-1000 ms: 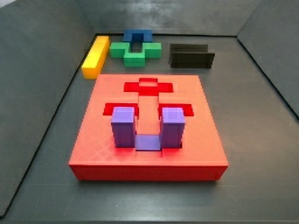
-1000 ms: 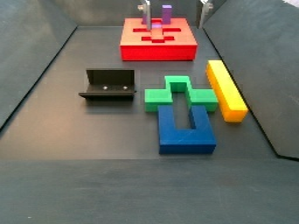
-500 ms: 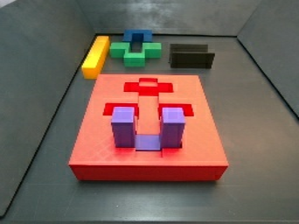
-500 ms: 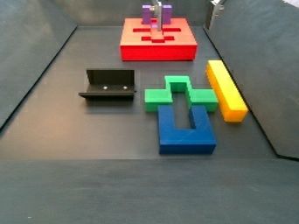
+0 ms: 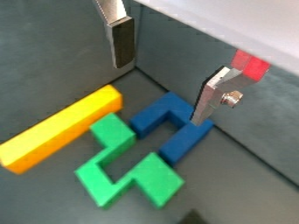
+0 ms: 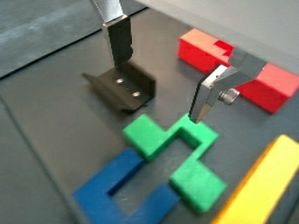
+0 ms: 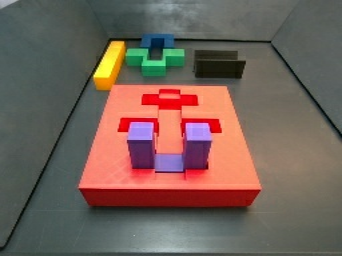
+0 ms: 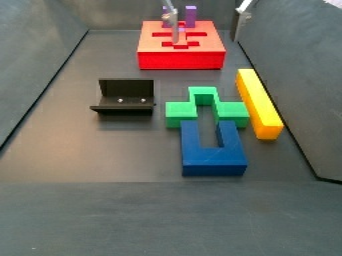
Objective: Pick up the blue object. Move up. Place the blue object on the fixture. Regrasp the blue object. Move to above the board. Insert the blue object.
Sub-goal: Pick up the blue object.
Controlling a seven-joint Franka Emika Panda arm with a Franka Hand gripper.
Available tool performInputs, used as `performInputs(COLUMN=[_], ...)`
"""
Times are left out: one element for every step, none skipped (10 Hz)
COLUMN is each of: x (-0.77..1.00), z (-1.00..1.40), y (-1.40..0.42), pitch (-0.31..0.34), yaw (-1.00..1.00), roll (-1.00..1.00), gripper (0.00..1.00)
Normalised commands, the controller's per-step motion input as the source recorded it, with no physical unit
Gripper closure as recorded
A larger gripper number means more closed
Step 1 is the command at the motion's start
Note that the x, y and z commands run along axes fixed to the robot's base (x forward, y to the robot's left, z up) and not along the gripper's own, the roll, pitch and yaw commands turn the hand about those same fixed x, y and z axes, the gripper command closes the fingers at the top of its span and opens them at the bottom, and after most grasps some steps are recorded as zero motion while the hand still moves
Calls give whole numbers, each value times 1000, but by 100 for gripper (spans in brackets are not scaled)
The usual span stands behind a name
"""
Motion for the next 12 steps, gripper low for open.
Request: performInputs(x=[1000,1000,1000,1000,1000,1000,663,334,206,29,0,-71], z=[-31,-126,-254,-320,-323,-446,-737,-823,-780,-640,-474,-166], y=[323,131,3,0,17,54,109,163,97,129,146,214], pitch=[149,124,69,16,21,0,-66,-167,-196,-217,-214,-209], yaw=[0,0,0,0,0,0,23,0,0,-71,-120,-157], roll=[-11,-36,-41,-33,-27,-44,-13,-50,-60,-144,-274,-467], gripper=[0,0,0,0,0,0,0,0,0,0,0,0])
